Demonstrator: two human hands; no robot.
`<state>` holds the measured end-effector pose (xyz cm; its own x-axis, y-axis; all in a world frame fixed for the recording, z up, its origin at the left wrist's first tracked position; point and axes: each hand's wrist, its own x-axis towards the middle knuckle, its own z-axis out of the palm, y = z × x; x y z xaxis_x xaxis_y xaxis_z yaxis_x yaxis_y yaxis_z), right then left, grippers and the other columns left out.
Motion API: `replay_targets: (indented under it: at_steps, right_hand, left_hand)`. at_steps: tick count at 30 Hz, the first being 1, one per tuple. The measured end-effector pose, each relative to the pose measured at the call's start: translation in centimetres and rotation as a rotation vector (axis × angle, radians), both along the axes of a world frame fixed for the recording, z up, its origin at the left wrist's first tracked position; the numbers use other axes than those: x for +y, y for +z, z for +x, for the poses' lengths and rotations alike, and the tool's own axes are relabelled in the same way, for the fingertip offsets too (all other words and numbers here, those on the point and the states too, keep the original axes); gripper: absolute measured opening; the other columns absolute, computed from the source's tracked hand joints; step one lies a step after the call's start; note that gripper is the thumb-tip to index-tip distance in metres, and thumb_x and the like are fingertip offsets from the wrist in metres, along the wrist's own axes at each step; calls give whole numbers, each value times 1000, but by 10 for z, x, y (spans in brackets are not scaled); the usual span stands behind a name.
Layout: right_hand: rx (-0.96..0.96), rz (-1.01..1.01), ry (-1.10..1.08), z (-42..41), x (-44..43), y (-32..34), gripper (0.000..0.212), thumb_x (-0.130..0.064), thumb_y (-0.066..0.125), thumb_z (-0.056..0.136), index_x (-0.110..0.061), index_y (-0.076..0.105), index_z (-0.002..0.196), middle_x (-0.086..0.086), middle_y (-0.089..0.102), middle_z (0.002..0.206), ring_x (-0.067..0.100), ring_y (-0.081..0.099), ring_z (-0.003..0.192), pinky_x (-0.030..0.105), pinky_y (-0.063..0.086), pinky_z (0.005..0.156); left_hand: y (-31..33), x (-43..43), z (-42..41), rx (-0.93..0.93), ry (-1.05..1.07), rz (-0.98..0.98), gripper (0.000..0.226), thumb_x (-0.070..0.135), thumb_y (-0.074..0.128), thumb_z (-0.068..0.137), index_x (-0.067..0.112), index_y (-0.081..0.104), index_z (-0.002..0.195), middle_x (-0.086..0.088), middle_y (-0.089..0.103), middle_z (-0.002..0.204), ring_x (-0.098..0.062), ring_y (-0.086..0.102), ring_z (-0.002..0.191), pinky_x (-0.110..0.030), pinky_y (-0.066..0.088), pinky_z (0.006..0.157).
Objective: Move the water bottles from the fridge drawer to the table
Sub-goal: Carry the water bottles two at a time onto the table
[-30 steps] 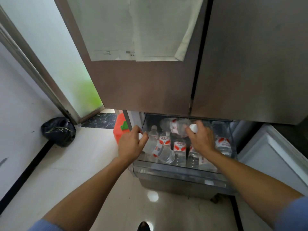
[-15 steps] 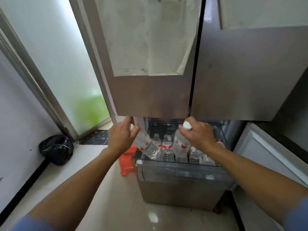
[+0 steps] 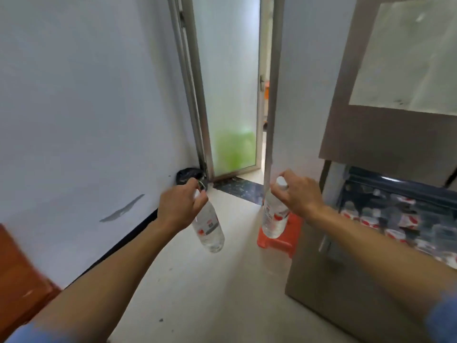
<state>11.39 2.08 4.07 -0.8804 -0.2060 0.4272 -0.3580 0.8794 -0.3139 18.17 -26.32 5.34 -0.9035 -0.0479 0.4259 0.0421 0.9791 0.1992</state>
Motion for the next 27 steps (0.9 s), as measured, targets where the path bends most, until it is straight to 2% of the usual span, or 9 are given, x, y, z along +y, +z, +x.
replay_targets:
  at_steps: [3,5,8,11,14,17,19,23,27]
  right_hand:
    - [-40,75,148,-1,-85,-13,38,-47,53,91,-12,57,106,15,70,90,34,64,78,32,40,60]
    - [-35,112,240,1,-144,-21,39,-46,55,90,-10,58,104,17,70,89,35,64,80,32,35,62]
    - [-79,106,399,2,-237,-33,39,-48,56,90,-12,58,103,13,70,89,32,65,77,29,37,63]
    - [-147,80,569,5,-331,-45,38,-50,54,91,-15,55,106,4,66,87,19,59,70,26,43,62]
    - [-181,92,700,7,-423,-54,43,-51,52,91,-13,55,111,5,68,84,22,61,71,28,43,61]
    - [-177,121,837,18,-512,-56,45,-52,49,92,-13,55,114,6,70,83,23,62,73,29,38,60]
    - [-181,142,929,32,-568,-53,45,-52,48,92,-14,55,116,5,69,82,23,63,75,29,37,60]
    - [-202,185,1082,76,-661,-52,46,-55,47,92,-17,52,117,-2,64,76,14,60,66,24,42,56]
    - [-173,225,1199,120,-741,-58,39,-53,47,93,-17,52,107,-2,59,74,13,55,62,19,35,50]
  left_hand:
    - [-14,-74,40,-76,136,3,27,41,49,94,15,56,95,-3,64,85,-17,54,67,-27,38,61]
    - [-24,-122,67,-105,244,-12,28,41,50,93,14,57,99,-5,67,88,-18,53,69,-28,38,62]
    - [-40,-192,105,-175,405,-21,31,46,45,94,17,55,101,-3,68,85,-20,58,69,-31,45,63]
    - [-50,-259,136,-222,557,-4,29,47,44,94,20,53,96,1,65,80,-17,56,66,-30,46,60]
    - [-55,-319,169,-255,696,32,25,49,46,92,24,51,89,3,64,78,-15,58,67,-33,53,64]
    - [-51,-369,203,-292,838,44,23,49,47,93,28,45,85,9,55,73,-7,52,62,-19,38,52]
    - [-49,-396,230,-272,953,72,22,47,48,94,28,44,85,12,51,68,-7,49,59,-18,28,48]
    - [-51,-442,290,-263,1144,134,22,46,48,94,26,45,85,10,54,67,-7,50,58,-21,26,47]
    - [-57,-494,344,-272,1270,159,22,45,49,94,25,47,85,11,54,66,-8,52,59,-19,27,46]
